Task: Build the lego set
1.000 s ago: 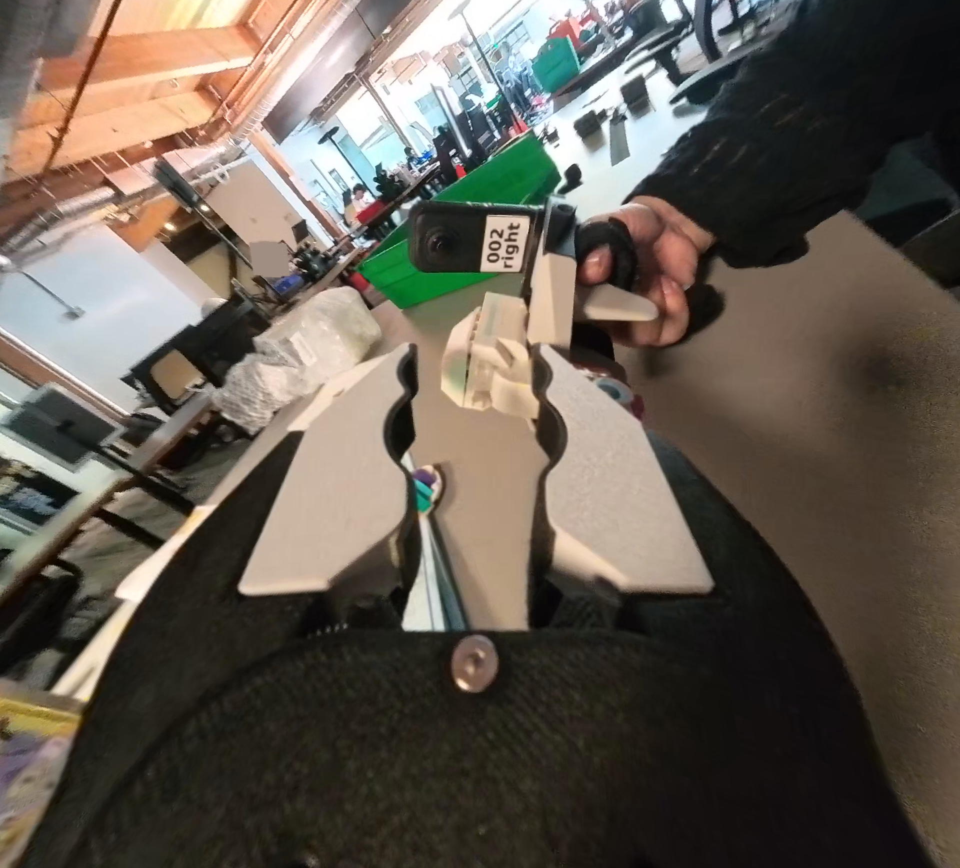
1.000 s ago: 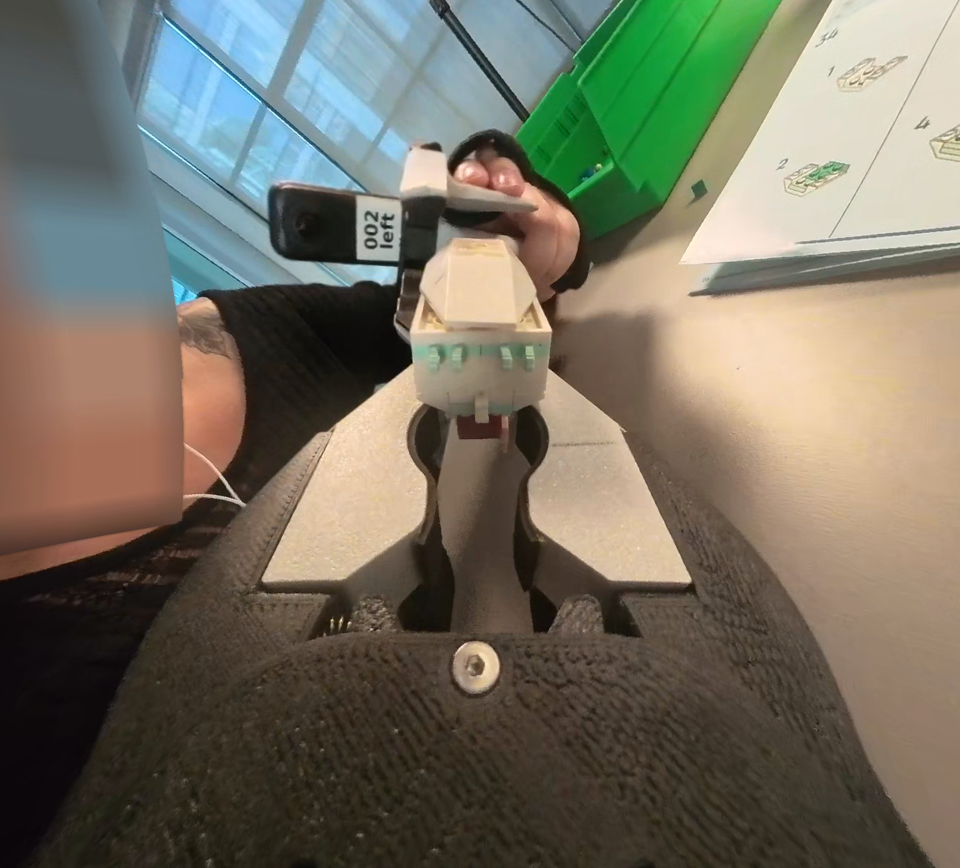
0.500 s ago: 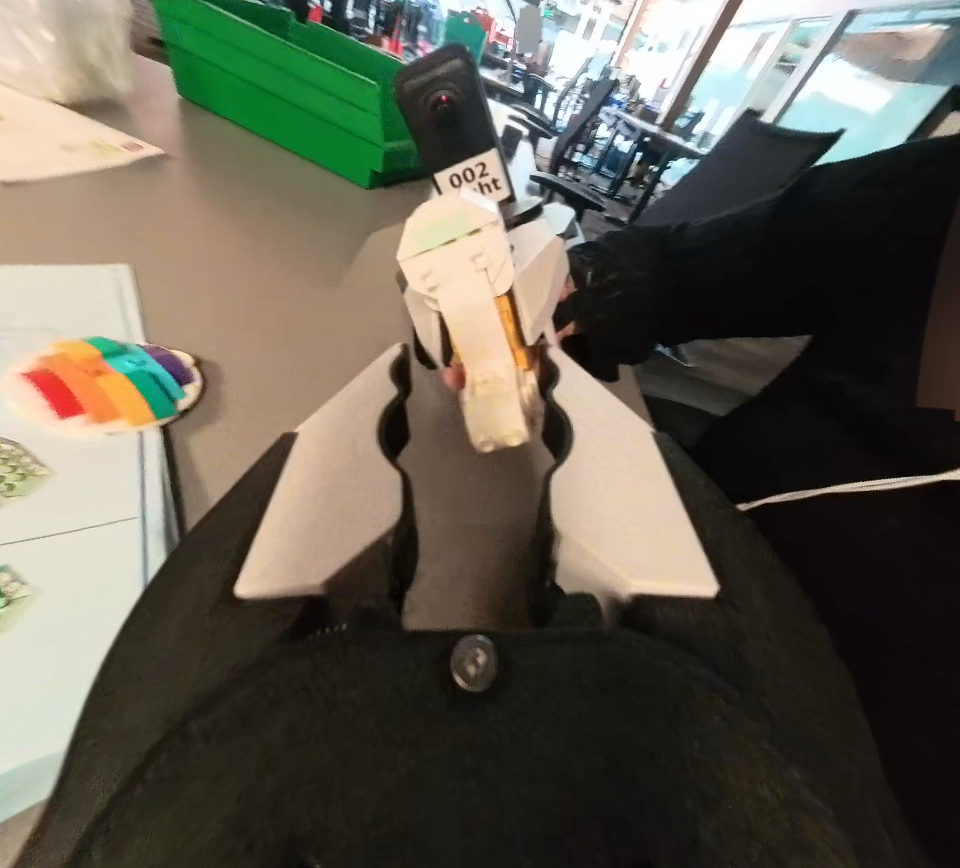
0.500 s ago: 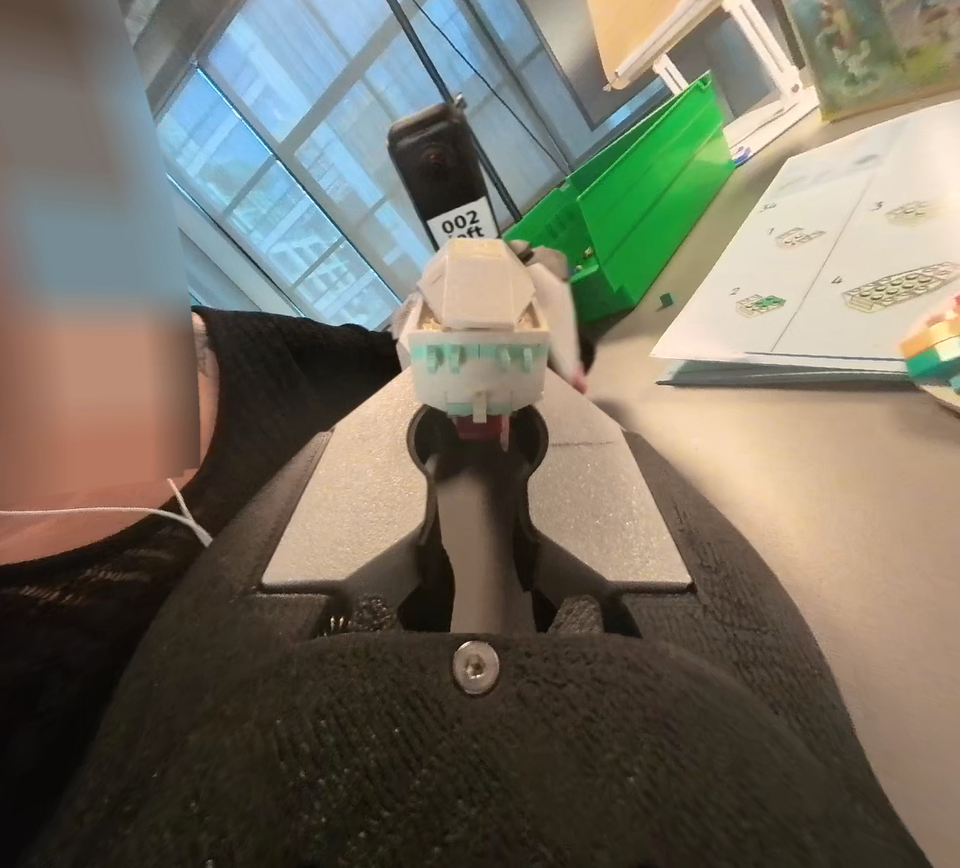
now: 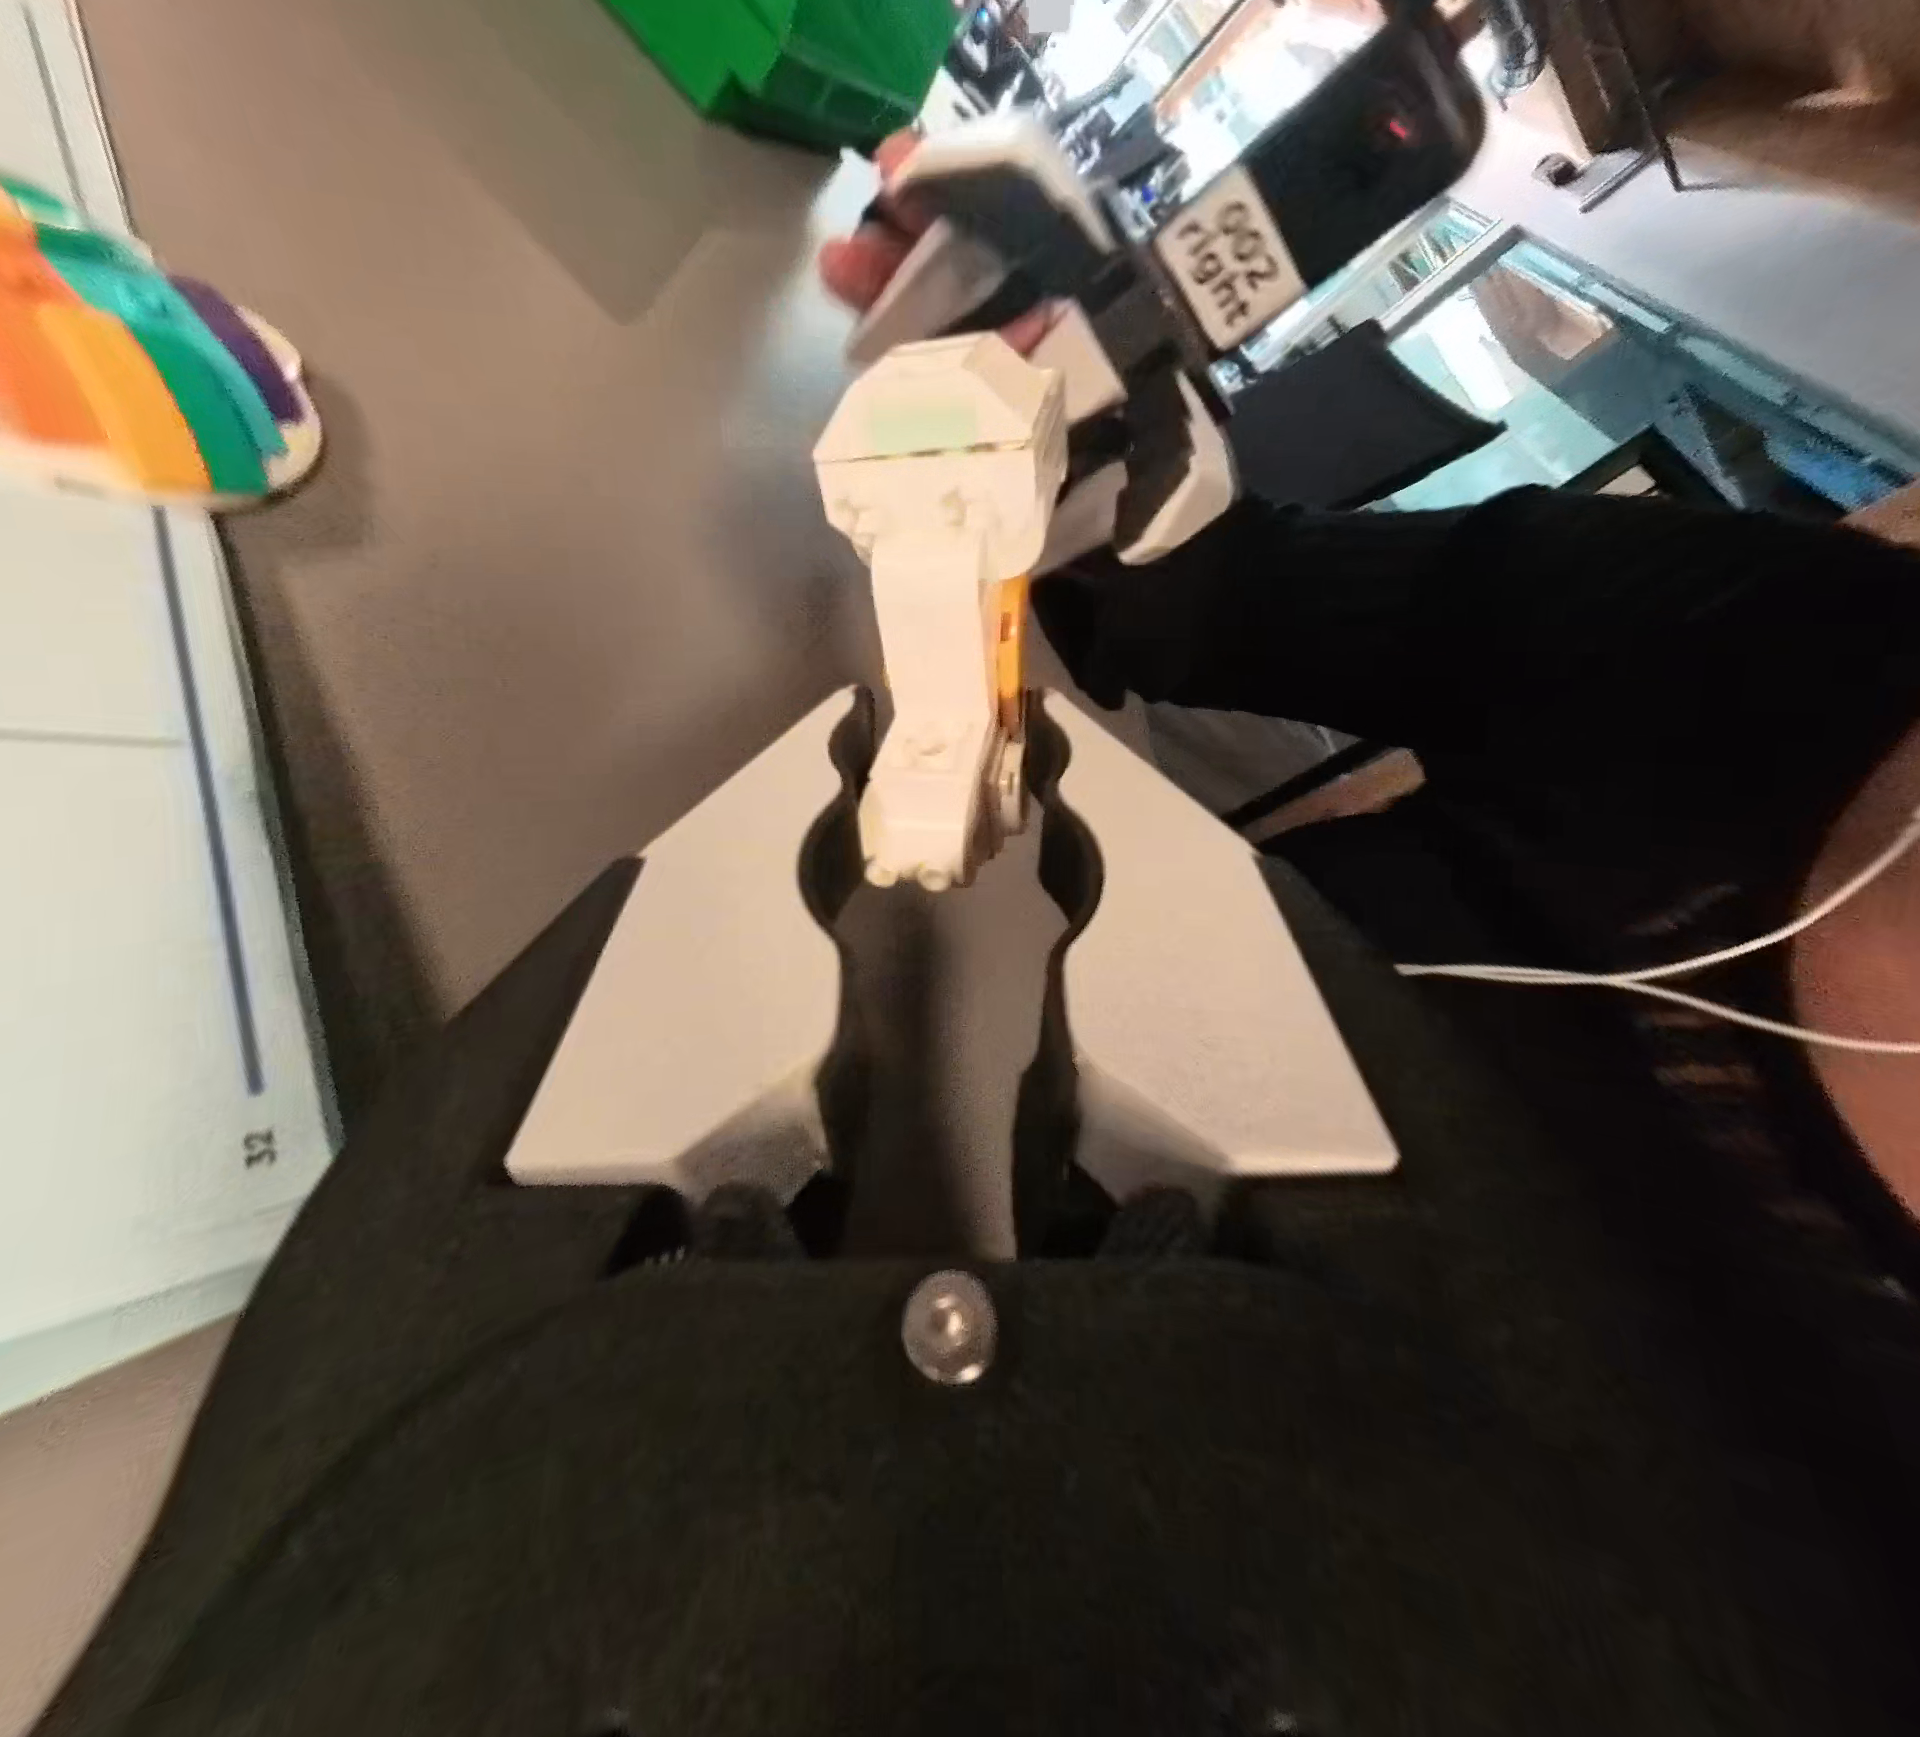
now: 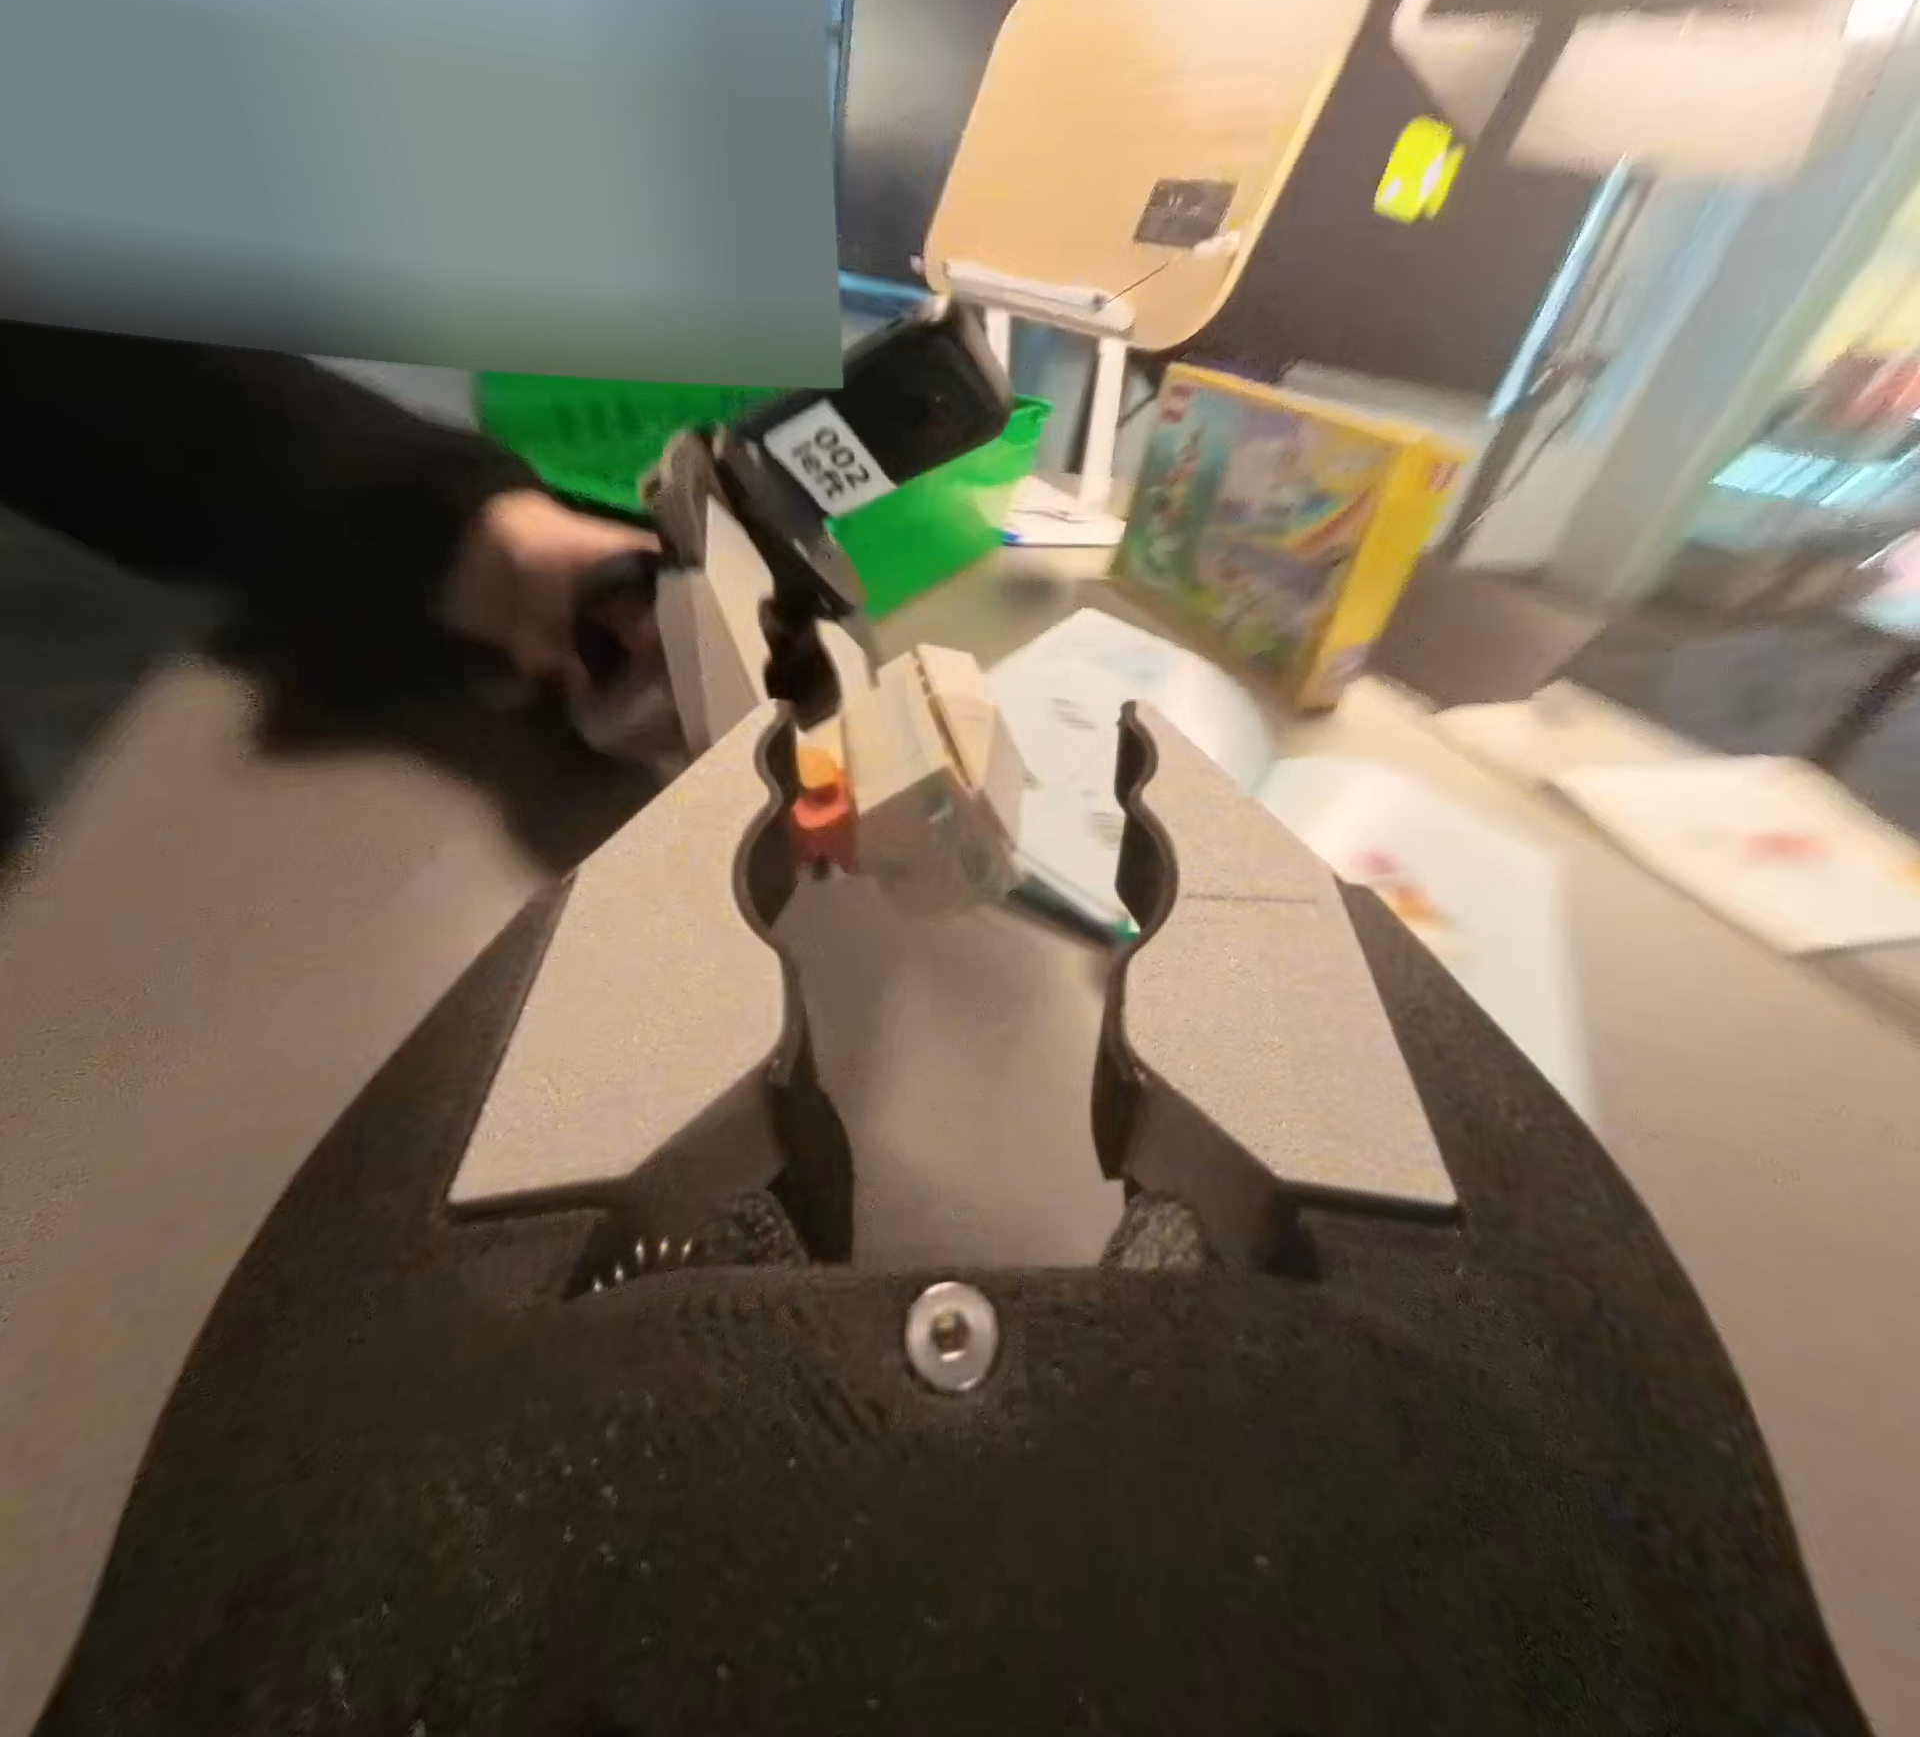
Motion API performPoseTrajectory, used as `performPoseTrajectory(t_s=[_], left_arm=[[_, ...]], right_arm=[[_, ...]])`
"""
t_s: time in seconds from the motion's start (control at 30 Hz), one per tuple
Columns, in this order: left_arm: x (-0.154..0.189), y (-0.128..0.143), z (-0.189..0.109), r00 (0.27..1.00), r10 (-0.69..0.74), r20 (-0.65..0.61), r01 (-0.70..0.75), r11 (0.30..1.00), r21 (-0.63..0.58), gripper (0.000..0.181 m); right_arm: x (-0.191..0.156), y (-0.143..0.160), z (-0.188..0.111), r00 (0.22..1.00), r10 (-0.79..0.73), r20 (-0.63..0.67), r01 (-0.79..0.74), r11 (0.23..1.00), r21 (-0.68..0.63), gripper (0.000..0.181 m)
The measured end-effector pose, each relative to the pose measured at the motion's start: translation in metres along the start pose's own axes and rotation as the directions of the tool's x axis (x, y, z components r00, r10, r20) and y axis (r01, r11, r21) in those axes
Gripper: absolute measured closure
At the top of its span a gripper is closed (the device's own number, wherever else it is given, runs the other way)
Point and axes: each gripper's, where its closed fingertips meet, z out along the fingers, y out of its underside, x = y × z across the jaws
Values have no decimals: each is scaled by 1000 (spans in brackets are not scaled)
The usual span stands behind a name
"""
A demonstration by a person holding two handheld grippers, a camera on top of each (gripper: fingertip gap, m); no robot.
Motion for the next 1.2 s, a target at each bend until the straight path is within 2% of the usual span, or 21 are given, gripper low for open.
performPoseTrajectory(t_s=[0.03, 0.1, 0.17, 0.3, 0.4, 0.5, 0.83, 1.03, 1.2], left_arm=[[-3, 3, 1, 999, -38, 2, 38, 999, -23, 153], [-6, 8, 3, 996, -90, -5, 89, 994, -64, 153], [-9, 11, 4, 993, -115, 7, 115, 989, -91, 153], [-9, 17, 7, 989, -147, -6, 145, 980, -139, 153], [-8, 19, 7, 989, -150, -12, 147, 977, -152, 153], [-6, 22, 9, 989, -145, -21, 139, 974, -176, 153], [-6, 32, 12, 992, -123, -1, 119, 963, -240, 156], [-8, 33, 12, 992, -126, 9, 124, 961, -246, 156], [-10, 34, 12, 991, -134, 27, 137, 956, -259, 156]], right_arm=[[-2, 3, -3, 986, -165, -6, 165, 986, -32, 121], [-8, 15, -4, 905, -425, 13, 424, 898, -122, 123], [-10, 16, -3, 850, -527, -11, 521, 842, -142, 131], [-13, 13, -1, 928, -371, -2, 369, 923, -108, 151], [-11, 24, -1, 974, -221, 55, 227, 961, -155, 152], [-19, 28, -1, 987, -97, 125, 119, 976, -181, 150], [-27, 42, 3, 982, -135, 135, 168, 946, -277, 149], [-27, 46, 3, 990, -59, 130, 98, 943, -318, 149], [-27, 50, 3, 992, -55, 114, 92, 931, -353, 149]])
